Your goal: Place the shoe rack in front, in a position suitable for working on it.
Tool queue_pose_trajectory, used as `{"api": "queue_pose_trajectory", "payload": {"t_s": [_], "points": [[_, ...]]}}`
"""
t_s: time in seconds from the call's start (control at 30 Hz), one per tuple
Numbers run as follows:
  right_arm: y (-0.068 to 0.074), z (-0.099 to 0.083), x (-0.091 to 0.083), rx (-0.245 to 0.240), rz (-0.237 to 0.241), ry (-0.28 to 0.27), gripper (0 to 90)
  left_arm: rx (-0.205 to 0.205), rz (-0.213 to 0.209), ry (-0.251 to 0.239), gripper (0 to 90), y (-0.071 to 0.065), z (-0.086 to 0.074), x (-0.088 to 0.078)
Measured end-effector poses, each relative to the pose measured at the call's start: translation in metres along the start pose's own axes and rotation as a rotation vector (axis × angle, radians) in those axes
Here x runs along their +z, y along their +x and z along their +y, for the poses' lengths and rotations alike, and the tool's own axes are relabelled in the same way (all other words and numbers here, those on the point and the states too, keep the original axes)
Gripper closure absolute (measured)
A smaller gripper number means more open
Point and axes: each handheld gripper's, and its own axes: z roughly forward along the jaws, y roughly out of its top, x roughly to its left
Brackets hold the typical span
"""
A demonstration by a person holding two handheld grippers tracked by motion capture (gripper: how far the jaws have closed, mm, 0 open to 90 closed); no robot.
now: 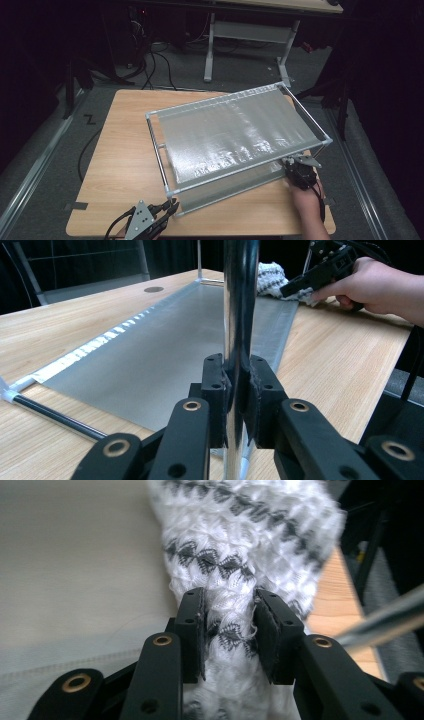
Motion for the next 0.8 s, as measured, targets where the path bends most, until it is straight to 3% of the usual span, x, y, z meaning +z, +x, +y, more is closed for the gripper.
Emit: {"api": "queue_pose_trajectory", "payload": {"t_s": [0.07,0.2,0.4,0.8], "points": [[-0.003,0.0,-0.001,0.02,-0.008,-0.006,66.8,0.0,0.0,0.0,80.4,0.0,0.0,0.0],[-0.002,0.001,-0.001,0.007,-0.014,-0.009,66.8,0.0,0.0,0.001,80.4,0.0,0.0,0.0],[-0.004,-0.001,0.003,0.054,0.022,0.008,67.4,-0.006,-0.003,-0.002,80.5,0.0,0.0,0.0],[0.014,0.0,0.001,0.009,0.087,0.005,68.1,-0.001,-0.003,-0.003,80.4,0.0,0.0,0.0]]}}
